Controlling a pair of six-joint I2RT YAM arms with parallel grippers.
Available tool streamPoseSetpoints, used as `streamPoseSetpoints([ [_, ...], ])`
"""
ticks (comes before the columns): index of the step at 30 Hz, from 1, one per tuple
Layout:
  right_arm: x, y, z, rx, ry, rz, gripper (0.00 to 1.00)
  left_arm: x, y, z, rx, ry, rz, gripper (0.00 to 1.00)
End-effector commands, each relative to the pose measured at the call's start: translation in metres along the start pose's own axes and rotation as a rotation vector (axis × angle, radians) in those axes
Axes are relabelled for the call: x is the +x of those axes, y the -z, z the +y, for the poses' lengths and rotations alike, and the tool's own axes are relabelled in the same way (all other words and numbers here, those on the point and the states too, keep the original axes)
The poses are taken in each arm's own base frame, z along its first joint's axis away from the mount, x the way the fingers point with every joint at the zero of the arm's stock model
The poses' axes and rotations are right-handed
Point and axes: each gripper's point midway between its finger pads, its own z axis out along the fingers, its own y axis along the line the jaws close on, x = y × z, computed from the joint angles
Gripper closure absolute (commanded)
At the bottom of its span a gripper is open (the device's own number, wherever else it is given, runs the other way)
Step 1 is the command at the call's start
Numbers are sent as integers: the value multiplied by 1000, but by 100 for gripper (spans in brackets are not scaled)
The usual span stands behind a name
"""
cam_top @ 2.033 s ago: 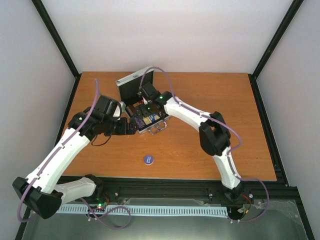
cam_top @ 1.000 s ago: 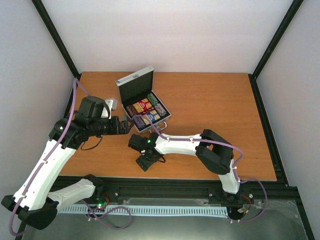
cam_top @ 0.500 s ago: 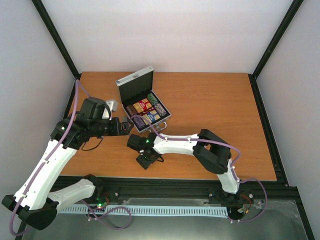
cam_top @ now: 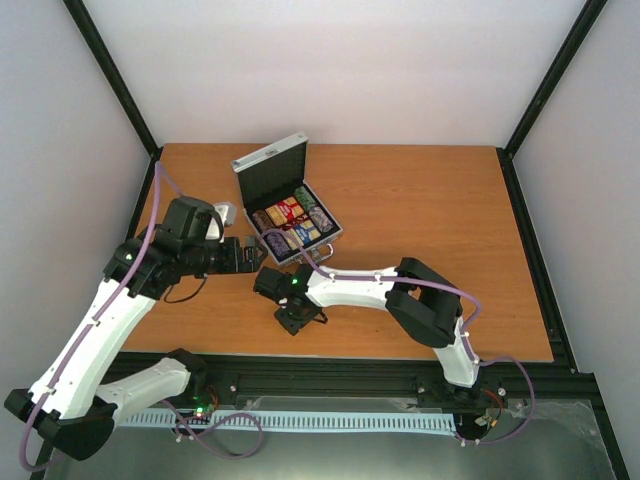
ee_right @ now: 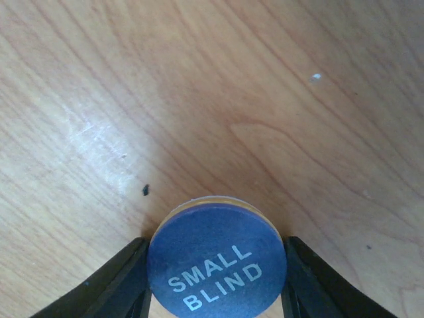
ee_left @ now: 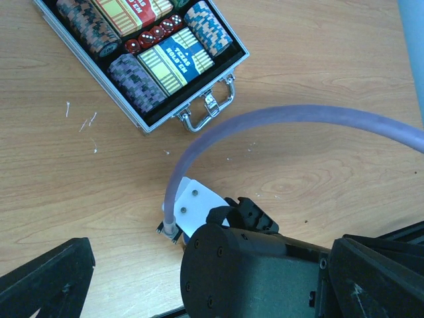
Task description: Pack up texas hold em set
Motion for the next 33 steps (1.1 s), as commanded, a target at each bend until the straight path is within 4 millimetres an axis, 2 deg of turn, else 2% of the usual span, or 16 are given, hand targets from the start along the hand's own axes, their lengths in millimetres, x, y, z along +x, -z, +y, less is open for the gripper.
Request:
streamPoseSetpoints([
  [1,-9,13,-13,26,-41,-19,55,-1,6,0,8,11,-19,0],
  [7,-31,44,-28,25,-78,-88,55,0,9,0,9,12,-27,0],
  [11,-54,56,-49,46,-98,-128,55,0,11,0,11,14,-30,0],
  [21,-140,67,-123,82,-188,-253,55,1,10,2,1,9,-25,0],
  [24,-167,69,-138,76,-206,-297,55,0,8,2,-3,5,-21,0],
  [28,-182,56,-154,80,-221,-301,54,-2,7,4,-13,4,-29,0],
  [33,-184,31,-162,66,-233,-268,54,-3,7,5,-23,7,-33,0],
])
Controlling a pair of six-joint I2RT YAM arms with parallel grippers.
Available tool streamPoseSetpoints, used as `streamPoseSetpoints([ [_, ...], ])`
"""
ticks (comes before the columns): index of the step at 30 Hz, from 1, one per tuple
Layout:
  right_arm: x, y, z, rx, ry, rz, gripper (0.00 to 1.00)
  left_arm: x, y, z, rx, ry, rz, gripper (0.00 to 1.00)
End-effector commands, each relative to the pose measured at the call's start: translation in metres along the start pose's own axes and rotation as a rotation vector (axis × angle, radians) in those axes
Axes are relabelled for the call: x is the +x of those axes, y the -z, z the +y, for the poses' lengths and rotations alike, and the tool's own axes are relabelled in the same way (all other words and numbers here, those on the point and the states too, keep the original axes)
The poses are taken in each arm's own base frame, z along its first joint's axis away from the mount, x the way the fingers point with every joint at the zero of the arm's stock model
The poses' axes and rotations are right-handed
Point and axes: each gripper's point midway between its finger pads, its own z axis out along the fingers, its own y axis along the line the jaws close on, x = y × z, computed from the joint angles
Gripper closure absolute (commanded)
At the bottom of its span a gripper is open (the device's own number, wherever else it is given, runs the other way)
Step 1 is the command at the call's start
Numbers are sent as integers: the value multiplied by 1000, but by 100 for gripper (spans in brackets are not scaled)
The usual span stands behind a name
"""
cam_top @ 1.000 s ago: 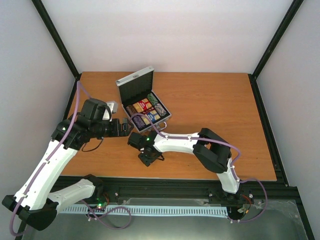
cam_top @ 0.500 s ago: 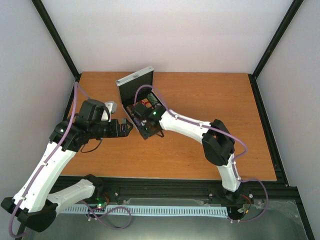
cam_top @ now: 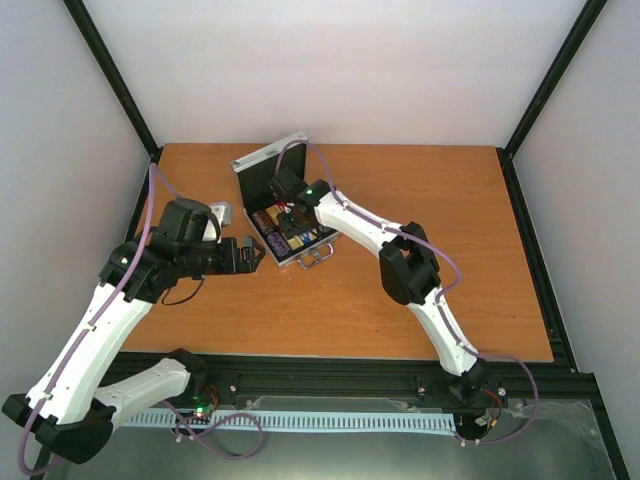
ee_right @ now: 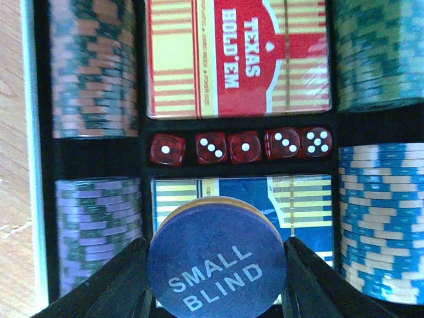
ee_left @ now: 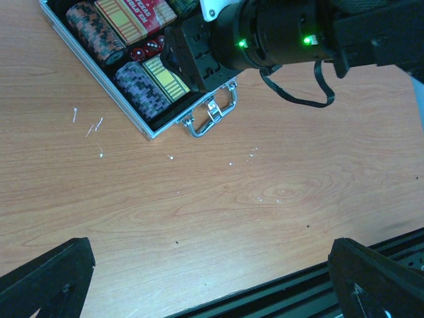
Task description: Pack up texas hold em set
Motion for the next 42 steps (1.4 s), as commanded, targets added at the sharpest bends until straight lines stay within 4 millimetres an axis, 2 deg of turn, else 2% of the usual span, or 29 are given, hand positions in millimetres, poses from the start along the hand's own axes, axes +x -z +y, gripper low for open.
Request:
streamPoseSetpoints([
  [1,4,-15,-3,-11,13,32,54,-2,0,5,-24,10,-4,0],
  [9,12,-40,-11,15,21,49,53,-5,-4,4,-26,14,-10,0],
  [12,13,-45,-16,22,13,53,42,-7,1,2,-13,8,-33,0],
  [15,11,-40,-16,17,11,49,37,-10,9,0,-4,0,-53,0],
  [17,6,-26,-14,2,5,35,32,-15,14,-3,-2,-3,-65,0],
  [19,2,-9,-13,-10,-4,16,20,-25,21,-7,1,-8,-97,0],
  [22,-2,22,-9,-43,-19,-14,9,-53,37,-16,-8,-24,-184,0],
  [23,-3,33,-8,-56,-25,-25,2,-64,41,-16,-31,-29,-210,0],
  [25,-2,57,-8,-76,-44,-46,0,-92,55,-23,-61,-48,-275,0],
  [29,4,104,-11,-99,-58,-106,0,-146,59,-42,-97,-80,-354,0],
  [32,15,128,-23,-66,-50,-123,0,-188,42,-40,-106,-30,-370,1],
  [34,22,141,-36,-30,-47,-127,0,-217,26,-23,-109,43,-392,2],
  [37,31,149,-63,15,-62,-120,0,-253,-3,4,-107,128,-405,5],
  [39,36,152,-82,19,-94,-125,0,-273,-19,20,-114,159,-425,14],
  [42,42,154,-109,5,-146,-138,5,-296,-42,33,-85,186,-448,49],
])
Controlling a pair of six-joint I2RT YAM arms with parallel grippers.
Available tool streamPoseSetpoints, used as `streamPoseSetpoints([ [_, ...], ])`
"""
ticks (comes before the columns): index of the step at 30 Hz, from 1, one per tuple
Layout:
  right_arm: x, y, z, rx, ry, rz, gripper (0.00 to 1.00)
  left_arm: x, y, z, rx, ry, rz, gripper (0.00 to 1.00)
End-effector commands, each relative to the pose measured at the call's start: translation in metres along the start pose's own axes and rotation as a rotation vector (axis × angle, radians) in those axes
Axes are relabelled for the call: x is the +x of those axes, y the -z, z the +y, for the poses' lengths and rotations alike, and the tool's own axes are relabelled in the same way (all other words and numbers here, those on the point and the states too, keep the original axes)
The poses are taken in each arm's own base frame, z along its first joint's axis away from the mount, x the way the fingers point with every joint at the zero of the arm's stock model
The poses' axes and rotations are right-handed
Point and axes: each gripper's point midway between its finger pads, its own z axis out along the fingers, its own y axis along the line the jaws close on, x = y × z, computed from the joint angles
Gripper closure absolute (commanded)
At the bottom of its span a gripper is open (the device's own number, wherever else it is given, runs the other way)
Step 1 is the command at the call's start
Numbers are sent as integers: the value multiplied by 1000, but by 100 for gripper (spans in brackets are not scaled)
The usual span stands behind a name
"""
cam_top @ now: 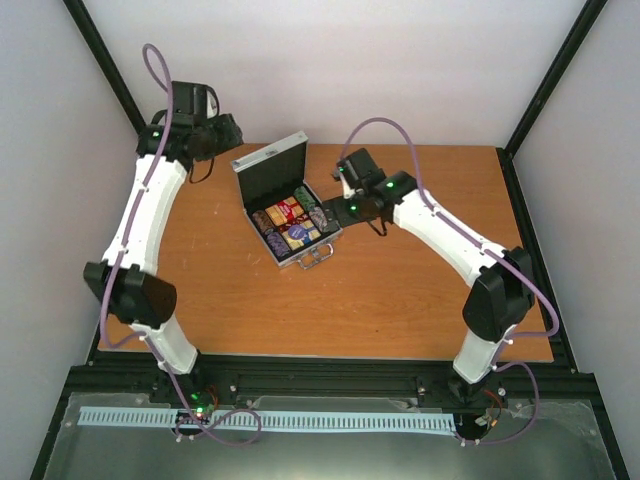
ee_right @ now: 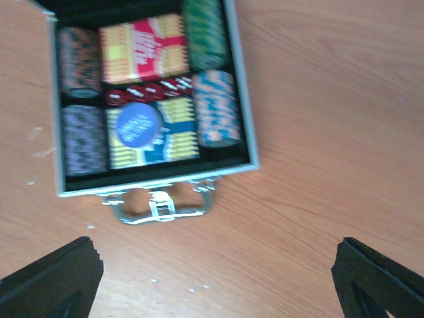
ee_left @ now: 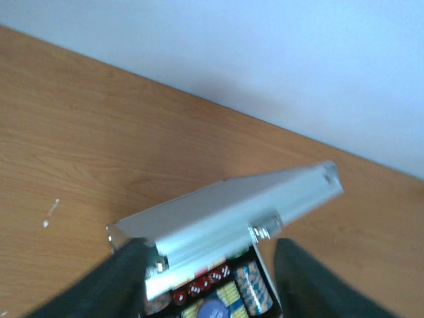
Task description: Pack up texas hold em set
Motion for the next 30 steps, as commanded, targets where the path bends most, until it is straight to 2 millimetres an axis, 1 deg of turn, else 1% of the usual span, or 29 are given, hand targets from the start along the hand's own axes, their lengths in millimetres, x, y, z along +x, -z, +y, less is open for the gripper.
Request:
streamPoseSetpoints([
  [1,7,2,-46,20,-61,2,7,-43,-16,-12,114,54,-107,64],
  [3,9,2,-56,5,-78,0,9,-54,-31,-13,130,61,-122,92],
  [4,12,0,-60,-2,-84,6,10,-58,-39,-13,132,59,-125,98],
  [7,22,-7,-63,-23,-91,25,12,-66,-66,-6,118,52,-114,99],
  [10,34,-13,-59,-62,-100,44,12,-64,-102,9,104,86,-80,99],
  [12,46,-17,-57,-81,-110,66,12,-59,-125,19,108,114,-54,99],
  [15,59,-21,-57,-95,-120,91,12,-43,-158,25,134,145,10,99],
  [18,67,-22,-62,-91,-132,106,12,-22,-177,17,217,185,97,99],
  [21,71,-19,-64,-101,-139,109,11,-9,-175,9,277,214,136,99],
  [23,72,-15,-64,-107,-138,108,12,-3,-169,6,302,225,160,99],
  [26,72,-10,-61,-122,-138,101,11,11,-157,-4,356,243,217,99],
  [28,75,-9,-59,-139,-143,106,11,27,-148,-8,372,250,254,99],
  [30,79,-9,-54,-169,-153,112,11,41,-137,-17,399,249,275,99],
])
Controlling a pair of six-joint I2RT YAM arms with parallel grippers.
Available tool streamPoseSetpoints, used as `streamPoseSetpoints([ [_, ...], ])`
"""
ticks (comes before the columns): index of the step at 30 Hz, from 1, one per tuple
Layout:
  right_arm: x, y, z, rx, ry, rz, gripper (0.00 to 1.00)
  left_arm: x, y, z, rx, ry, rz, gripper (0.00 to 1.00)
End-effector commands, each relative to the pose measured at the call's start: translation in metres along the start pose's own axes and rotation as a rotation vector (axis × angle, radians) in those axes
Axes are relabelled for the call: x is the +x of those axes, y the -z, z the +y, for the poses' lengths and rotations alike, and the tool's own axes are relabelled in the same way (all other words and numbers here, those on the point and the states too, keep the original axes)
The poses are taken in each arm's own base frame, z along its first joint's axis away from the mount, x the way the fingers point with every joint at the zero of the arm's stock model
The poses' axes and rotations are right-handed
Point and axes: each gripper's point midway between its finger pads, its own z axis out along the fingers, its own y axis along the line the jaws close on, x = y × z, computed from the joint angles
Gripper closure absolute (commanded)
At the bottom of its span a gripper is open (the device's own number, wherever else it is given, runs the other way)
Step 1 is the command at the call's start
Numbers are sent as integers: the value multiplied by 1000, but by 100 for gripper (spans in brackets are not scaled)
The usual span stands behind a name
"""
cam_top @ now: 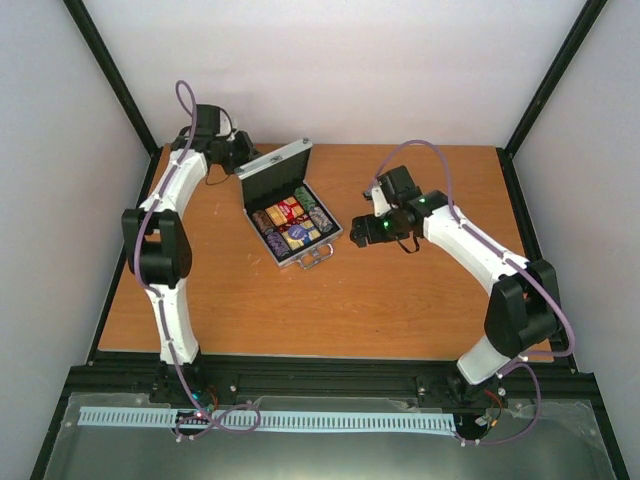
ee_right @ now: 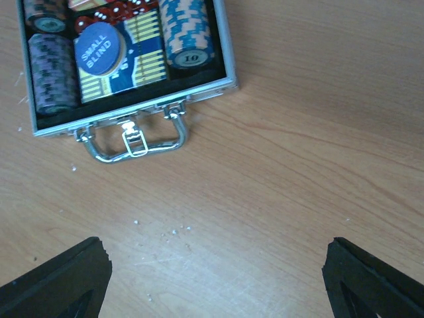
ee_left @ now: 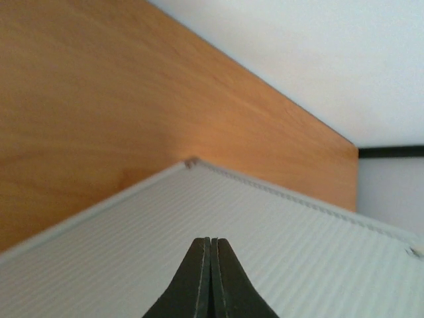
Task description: Pack up texas hold em set
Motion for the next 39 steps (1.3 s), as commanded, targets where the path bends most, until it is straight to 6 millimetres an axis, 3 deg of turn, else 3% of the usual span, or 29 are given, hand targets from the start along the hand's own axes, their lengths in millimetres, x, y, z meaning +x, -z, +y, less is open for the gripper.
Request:
streamPoseSetpoints([
  [1,9,5,10,-77,-7,1,11,24,38,-52,161,-25,17,99],
  [10,30,-6,34,-260,-19,21,6,110,46,-63,270,40,142,99],
  [20,19,-16,67,-485,43,-5,2,146,40,-38,243,44,220,97],
  [23,16,-28,71,-527,35,20,2,154,37,-39,274,56,237,78],
  [25,16,-35,73,-555,36,34,1,160,33,-41,280,49,252,53],
  [28,15,-41,76,-582,27,39,0,164,28,-46,285,37,265,25],
  [31,13,-45,77,-597,26,43,0,164,22,-43,273,42,271,7],
  [33,11,-47,80,-608,29,40,0,165,16,-38,263,51,279,0],
  [39,10,-62,91,-610,57,56,0,174,-5,-22,255,89,315,0],
])
